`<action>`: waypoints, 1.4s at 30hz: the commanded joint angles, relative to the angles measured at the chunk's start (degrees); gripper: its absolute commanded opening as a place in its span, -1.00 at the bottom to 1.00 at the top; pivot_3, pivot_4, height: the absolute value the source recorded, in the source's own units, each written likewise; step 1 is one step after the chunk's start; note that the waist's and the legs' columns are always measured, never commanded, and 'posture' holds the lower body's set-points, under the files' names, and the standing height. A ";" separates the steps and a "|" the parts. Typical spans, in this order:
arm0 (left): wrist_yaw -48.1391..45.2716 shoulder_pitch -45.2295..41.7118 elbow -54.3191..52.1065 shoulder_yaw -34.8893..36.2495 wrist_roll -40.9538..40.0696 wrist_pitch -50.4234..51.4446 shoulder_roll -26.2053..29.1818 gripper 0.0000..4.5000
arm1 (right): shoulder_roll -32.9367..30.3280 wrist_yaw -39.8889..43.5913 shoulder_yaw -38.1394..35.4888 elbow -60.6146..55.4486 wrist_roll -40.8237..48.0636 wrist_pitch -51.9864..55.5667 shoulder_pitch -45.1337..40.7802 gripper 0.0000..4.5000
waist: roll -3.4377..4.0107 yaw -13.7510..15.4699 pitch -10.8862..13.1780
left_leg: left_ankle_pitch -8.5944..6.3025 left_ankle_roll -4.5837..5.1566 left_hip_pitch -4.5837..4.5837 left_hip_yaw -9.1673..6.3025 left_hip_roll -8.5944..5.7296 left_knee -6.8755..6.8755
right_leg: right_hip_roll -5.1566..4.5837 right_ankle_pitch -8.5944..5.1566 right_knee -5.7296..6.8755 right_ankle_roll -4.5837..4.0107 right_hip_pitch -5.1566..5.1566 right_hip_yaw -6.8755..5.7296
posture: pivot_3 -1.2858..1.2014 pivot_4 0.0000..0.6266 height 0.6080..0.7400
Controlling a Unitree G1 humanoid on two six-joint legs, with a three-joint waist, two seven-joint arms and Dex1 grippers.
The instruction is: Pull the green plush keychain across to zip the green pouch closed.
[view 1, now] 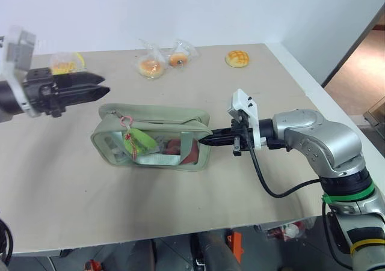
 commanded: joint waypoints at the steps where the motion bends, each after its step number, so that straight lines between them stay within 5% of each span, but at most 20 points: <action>1: -3.55 7.97 -3.11 3.04 2.22 -2.59 2.88 0.03 | 0.07 0.58 -0.50 -0.20 0.00 -0.95 -0.99 -1.00 | 0.01 0.07 0.00 | -0.01 0.01 0.01 0.03 0.00 -0.01 | -0.02 -0.03 0.00 -0.06 0.01 0.01 | 0.03 -0.52 1.00; 19: -3.15 15.98 -4.87 2.34 3.16 -3.40 1.40 0.03 | 0.23 0.96 -0.93 0.21 0.06 -0.30 -1.48 -1.00 | -0.02 0.24 0.00 | -0.01 0.01 0.03 0.04 0.02 -0.02 | 0.00 -0.11 0.00 -0.30 -0.02 0.00 | 0.03 -0.52 1.00; 26: -2.77 15.39 -3.57 1.66 3.48 -3.66 0.57 -0.96 | 0.43 0.58 -1.25 0.11 0.23 -0.11 -1.48 -1.00 | -0.02 0.23 0.00 | -0.01 0.01 0.03 0.04 0.03 -0.02 | -0.01 -0.11 0.00 -0.30 -0.02 0.00 | 0.03 -0.52 1.00; 40: 1.61 16.10 -3.45 -0.65 4.44 -2.66 -3.90 -0.98 | 1.84 -0.48 -6.80 0.46 4.24 0.53 -2.36 -1.00 | -0.01 0.35 0.00 | -0.01 0.01 0.03 0.06 0.02 0.01 | -0.03 -0.09 0.00 -0.27 0.00 0.01 | 0.03 -0.52 1.00; 41: 1.89 16.29 -3.43 -0.67 4.36 -2.68 -4.33 -1.00 | 1.70 0.08 -8.07 -0.21 5.72 0.81 -2.47 -0.68 | 0.01 0.36 0.00 | -0.01 0.01 0.03 0.06 0.01 0.01 | -0.04 -0.08 0.00 -0.26 0.01 0.02 | 0.03 -0.52 1.00; 42: 2.07 16.39 -3.41 -0.71 4.30 -2.67 -4.60 -1.00 | 1.56 0.42 -8.89 -0.69 6.81 1.01 -2.51 -0.56 | 0.01 0.38 0.00 | -0.01 0.01 0.03 0.09 0.01 0.01 | -0.05 -0.07 0.00 -0.25 0.00 0.04 | 0.03 -0.52 1.00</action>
